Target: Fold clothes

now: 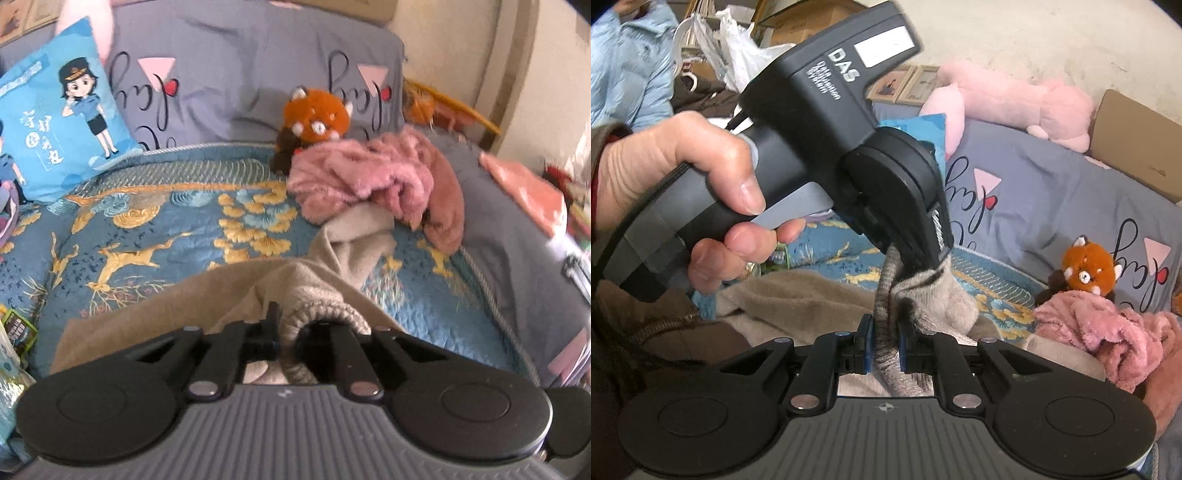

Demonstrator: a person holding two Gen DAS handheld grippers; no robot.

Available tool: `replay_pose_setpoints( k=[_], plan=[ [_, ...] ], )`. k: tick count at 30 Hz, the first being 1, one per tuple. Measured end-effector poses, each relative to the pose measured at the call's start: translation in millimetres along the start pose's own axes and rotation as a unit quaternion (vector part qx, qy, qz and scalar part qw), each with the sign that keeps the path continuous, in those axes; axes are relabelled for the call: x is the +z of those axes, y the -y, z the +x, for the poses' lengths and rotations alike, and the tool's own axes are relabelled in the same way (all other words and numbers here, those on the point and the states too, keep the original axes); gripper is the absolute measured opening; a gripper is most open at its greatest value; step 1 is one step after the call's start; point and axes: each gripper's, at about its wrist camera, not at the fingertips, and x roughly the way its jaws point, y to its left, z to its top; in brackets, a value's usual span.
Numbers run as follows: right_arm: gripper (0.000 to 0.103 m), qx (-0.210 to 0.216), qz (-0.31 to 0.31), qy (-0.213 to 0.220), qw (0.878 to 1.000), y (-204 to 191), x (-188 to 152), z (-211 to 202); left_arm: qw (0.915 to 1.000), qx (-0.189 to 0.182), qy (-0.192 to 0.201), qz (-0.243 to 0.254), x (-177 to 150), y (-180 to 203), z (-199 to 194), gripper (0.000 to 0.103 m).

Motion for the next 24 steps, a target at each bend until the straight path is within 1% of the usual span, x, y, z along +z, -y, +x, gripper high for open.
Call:
replay_pose_setpoints(
  k=[3, 6, 7, 10, 11, 12, 14, 16, 18, 21, 23, 24],
  plan=[
    [0.016, 0.001, 0.013, 0.011, 1.0, 3, 3, -3, 0.9996, 0.003, 0.015, -0.022, 2, -9, -9, 0.007],
    [0.019, 0.003, 0.027, 0.023, 0.999, 5, 4, -9, 0.9973, 0.035, 0.053, -0.037, 7, -20, -28, 0.007],
    [0.023, 0.005, 0.035, 0.027, 0.999, 7, 3, -12, 0.9958, 0.047, 0.067, -0.042, 9, -25, -36, 0.007],
    [0.023, 0.006, 0.062, 0.033, 0.998, 14, -2, -20, 0.988, 0.066, 0.111, -0.084, 20, -55, -68, 0.007],
    [0.024, 0.003, 0.072, 0.028, 0.997, 17, -5, -21, 0.9856, 0.066, 0.123, -0.094, 24, -66, -78, 0.007],
    [0.024, -0.004, 0.084, 0.015, 0.996, 21, -8, -19, 0.9829, 0.072, 0.136, -0.101, 29, -77, -90, 0.007],
    [0.024, -0.02, 0.116, -0.005, 0.993, 32, -17, -17, 0.9763, 0.108, 0.158, -0.101, 37, -93, -108, 0.007],
    [0.024, -0.028, 0.161, -0.021, 0.986, 47, -28, -14, 0.9689, 0.138, 0.177, -0.103, 45, -111, -126, 0.007],
    [0.024, -0.05, 0.198, -0.043, 0.978, 63, -37, -6, 0.9627, 0.15, 0.194, -0.115, 51, -128, -142, 0.007],
    [0.026, -0.088, 0.228, -0.076, 0.967, 89, -50, 14, 0.9529, 0.183, 0.213, -0.115, 58, -146, -164, 0.007],
    [0.032, -0.109, 0.242, -0.095, 0.959, 108, -54, 36, 0.9471, 0.2, 0.224, -0.113, 61, -156, -177, 0.007],
    [0.033, -0.116, 0.246, -0.101, 0.957, 117, -54, 48, 0.945, 0.208, 0.227, -0.112, 62, -160, -183, 0.007]
  ],
)
